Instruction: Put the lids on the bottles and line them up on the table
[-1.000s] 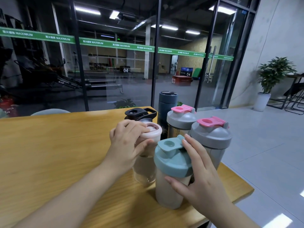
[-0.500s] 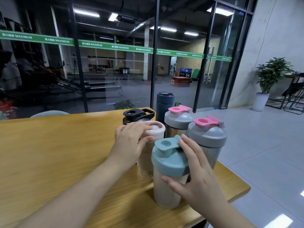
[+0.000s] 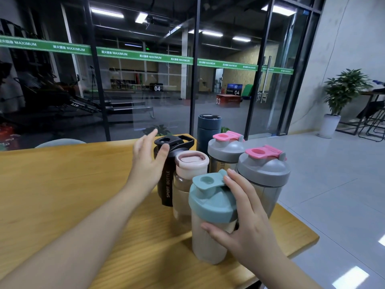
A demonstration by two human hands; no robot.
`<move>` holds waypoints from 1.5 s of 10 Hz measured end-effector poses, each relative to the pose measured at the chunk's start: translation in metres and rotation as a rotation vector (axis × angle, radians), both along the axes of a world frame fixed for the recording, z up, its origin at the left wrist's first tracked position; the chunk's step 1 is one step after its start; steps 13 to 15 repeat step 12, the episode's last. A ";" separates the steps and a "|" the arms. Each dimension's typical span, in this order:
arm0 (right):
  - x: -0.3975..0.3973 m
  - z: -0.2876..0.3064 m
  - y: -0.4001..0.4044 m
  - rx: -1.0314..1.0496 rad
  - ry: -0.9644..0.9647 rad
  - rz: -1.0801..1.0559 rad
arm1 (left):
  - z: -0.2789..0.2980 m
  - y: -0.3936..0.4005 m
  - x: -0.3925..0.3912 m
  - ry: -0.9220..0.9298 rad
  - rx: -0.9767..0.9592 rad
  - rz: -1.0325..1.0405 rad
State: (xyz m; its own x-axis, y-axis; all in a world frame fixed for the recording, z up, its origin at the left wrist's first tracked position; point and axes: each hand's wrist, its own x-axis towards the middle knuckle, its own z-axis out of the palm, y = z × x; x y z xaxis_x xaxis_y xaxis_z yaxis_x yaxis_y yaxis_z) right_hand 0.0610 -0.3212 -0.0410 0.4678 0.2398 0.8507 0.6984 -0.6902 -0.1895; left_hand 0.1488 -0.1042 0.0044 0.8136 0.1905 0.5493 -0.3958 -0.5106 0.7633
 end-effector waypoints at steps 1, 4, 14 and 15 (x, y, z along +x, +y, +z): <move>0.000 0.000 0.000 0.009 -0.003 0.001 | 0.007 0.003 0.014 0.058 -0.035 -0.109; 0.004 0.001 0.004 0.015 0.011 0.012 | 0.011 0.004 0.029 0.083 -0.034 -0.155; -0.011 -0.019 -0.006 -0.096 0.044 0.006 | -0.019 -0.013 -0.052 -0.031 0.269 -0.227; -0.011 -0.019 -0.006 -0.096 0.044 0.006 | -0.019 -0.013 -0.052 -0.031 0.269 -0.227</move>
